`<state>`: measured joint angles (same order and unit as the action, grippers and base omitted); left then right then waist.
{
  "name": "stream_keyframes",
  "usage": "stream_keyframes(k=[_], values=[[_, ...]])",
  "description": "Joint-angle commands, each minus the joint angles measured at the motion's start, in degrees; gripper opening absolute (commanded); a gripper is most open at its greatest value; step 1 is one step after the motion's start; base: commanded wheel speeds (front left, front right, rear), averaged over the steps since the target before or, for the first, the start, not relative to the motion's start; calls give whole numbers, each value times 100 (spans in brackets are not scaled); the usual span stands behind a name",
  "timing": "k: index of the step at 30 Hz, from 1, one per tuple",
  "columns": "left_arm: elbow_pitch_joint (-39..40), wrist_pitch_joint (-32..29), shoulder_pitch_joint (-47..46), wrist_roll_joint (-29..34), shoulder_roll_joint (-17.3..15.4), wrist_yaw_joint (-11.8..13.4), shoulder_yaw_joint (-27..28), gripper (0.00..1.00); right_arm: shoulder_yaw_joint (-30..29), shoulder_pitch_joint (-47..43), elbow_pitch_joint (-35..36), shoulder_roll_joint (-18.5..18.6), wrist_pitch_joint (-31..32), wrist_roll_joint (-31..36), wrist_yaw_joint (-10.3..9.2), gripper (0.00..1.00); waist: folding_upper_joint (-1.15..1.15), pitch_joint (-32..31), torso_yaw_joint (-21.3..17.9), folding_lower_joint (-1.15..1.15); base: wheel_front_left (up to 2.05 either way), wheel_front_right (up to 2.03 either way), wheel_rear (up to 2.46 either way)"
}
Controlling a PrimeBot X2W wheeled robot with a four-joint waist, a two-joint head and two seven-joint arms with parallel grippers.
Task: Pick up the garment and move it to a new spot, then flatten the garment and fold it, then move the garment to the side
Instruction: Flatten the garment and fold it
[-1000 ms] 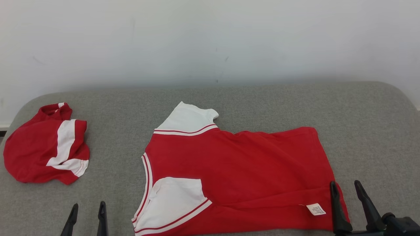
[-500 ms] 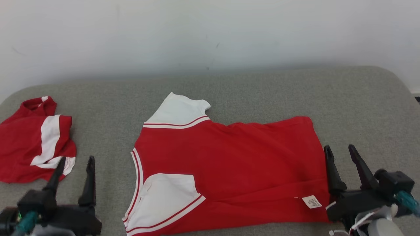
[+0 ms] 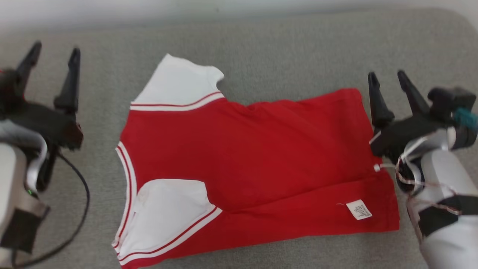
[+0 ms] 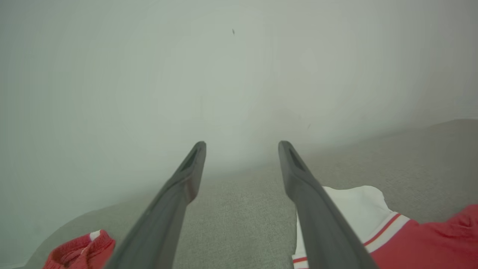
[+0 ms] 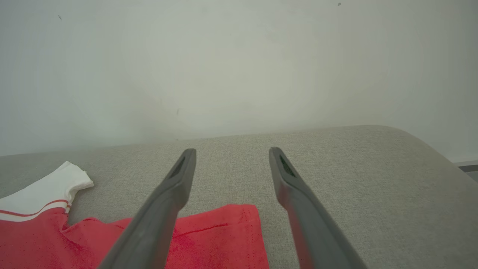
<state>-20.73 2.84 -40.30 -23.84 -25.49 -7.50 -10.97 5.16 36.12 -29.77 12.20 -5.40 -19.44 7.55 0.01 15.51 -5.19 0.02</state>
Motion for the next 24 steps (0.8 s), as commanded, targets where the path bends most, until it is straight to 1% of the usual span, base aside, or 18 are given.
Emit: stream_keyframes(k=[1, 8, 14, 19, 24], values=[[-93, -62, -293, -103, -138, 7, -131, 100, 57, 243, -129, 20, 80, 42, -14, 100, -1, 724, -324, -2, 0, 0, 0], [-694, -506, -1372, -699, -569, 6, -1044, 100, 408, 1079, -822, -5, 621, -37, -14, 100, -1, 1086, -556, -2, 0, 0, 0], [-1019, -896, -1975, -1144, -855, 7, -1858, 100, 756, 1535, -1119, -37, 933, -164, -14, 100, -1, 1254, -744, -2, 0, 0, 0], [-1292, -1068, -2341, -1475, -974, 6, -2371, 100, 1032, 1779, -1301, -116, 1233, -399, -14, 100, -1, 1345, -882, -2, 0, 0, 0], [-1484, -1237, -2648, -1746, -1049, 7, -2899, 100, 1273, 1919, -1376, -160, 1387, -607, -14, 100, -1, 1380, -974, -2, 0, 0, 0]])
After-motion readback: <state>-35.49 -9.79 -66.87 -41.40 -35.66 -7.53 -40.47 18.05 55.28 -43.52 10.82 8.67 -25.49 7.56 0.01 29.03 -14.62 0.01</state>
